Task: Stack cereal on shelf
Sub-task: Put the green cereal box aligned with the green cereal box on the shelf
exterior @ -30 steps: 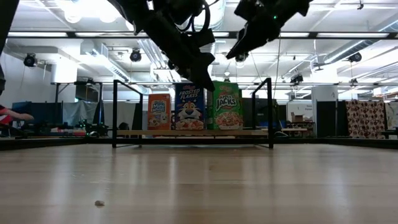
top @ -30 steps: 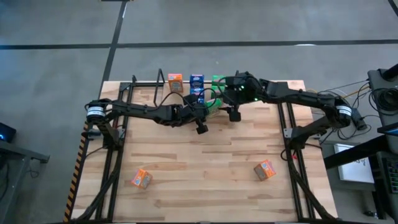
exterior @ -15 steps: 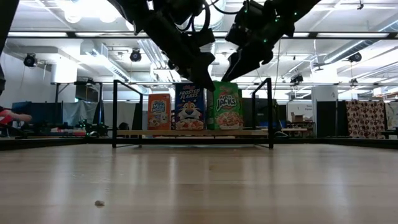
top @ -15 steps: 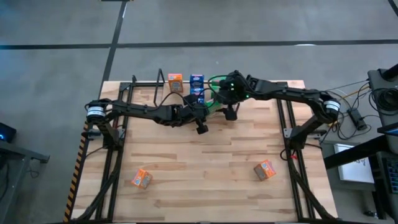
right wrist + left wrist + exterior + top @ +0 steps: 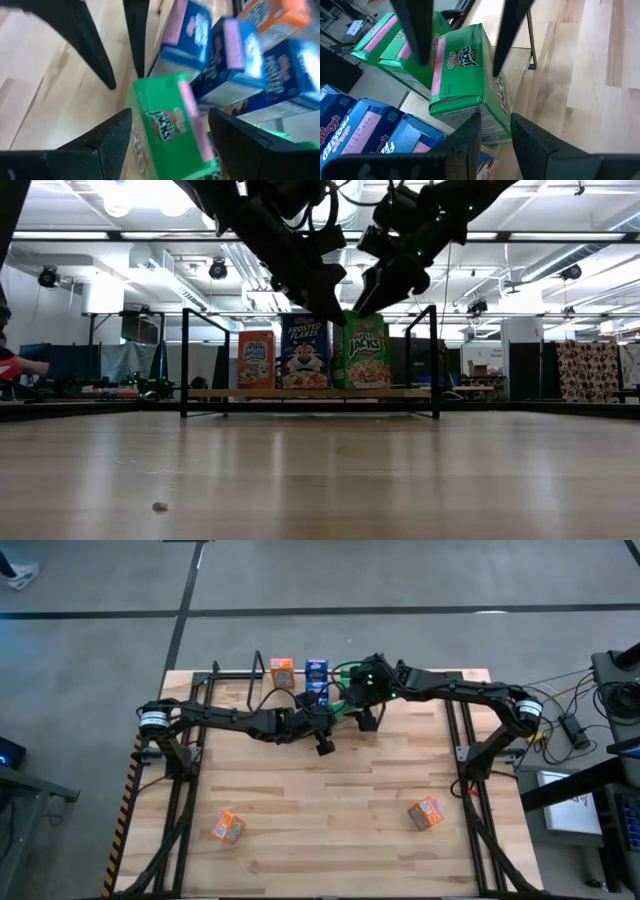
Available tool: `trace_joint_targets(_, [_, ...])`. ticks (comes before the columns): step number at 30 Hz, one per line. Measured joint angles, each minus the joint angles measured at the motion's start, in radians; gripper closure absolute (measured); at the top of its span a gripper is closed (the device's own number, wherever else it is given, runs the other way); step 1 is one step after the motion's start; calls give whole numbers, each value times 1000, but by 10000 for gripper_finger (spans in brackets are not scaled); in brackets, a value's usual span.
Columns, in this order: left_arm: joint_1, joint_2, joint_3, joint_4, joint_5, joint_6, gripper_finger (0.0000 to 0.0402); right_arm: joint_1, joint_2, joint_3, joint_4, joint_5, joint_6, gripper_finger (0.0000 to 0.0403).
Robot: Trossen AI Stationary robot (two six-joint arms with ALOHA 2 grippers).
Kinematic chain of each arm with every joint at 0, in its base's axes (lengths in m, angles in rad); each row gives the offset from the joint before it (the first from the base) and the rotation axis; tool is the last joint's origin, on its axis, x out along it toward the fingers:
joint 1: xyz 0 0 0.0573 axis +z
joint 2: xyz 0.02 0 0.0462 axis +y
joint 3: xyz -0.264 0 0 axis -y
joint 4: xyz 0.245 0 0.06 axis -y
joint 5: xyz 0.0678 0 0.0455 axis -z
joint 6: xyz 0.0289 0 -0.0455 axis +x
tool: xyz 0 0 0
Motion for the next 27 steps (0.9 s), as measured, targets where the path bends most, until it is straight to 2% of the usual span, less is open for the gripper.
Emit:
trace_joint_targets(8, [0, 0, 0, 2, 0, 0, 313, 0, 21, 0, -36, 0, -8, 159])
trace_joint_targets(21, [-8, -6, 0, 34, 0, 4, 313, 0, 7, 0, -80, 0, 50, 245])
trace_joint_targets(27, [-55, -80, 0, 34, 0, 45, 313, 0, -7, 0, -86, 18, 126, 268])
